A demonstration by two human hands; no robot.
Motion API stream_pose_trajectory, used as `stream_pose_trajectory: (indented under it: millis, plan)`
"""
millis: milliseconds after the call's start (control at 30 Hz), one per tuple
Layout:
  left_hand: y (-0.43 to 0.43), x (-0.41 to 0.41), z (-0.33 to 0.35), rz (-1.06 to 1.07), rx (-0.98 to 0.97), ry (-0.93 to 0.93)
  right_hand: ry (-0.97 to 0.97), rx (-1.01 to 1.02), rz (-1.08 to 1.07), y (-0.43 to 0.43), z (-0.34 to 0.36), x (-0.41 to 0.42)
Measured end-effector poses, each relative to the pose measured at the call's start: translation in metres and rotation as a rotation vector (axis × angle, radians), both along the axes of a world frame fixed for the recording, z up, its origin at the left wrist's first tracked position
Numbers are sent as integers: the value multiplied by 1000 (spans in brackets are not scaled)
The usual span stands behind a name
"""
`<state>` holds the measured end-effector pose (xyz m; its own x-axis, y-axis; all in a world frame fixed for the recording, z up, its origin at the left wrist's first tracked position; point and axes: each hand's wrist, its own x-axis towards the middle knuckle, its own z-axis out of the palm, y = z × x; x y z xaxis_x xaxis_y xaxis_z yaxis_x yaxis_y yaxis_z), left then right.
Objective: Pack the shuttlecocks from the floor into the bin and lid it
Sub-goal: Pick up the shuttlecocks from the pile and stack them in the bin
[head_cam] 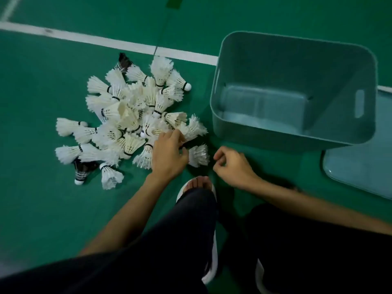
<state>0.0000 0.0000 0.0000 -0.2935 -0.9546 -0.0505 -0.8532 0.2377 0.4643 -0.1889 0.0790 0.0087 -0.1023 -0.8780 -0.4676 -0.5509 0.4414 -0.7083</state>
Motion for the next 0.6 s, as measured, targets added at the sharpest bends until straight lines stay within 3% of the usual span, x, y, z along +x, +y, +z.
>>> stream_pose_trajectory:
  millis: [100,267,400,600]
  plan:
    - [12,-1,-5,43,-21,-68,-2,42,-123,-4,-3,6]
    - [29,5,-19,-149,31,-250,-23,30,23,-22,-8,20]
    - [31,11,-17,-57,5,-140,5,22,68,-30,-6,22]
    - [17,23,15,-97,-68,-38,213,-240,41,-18,44,18]
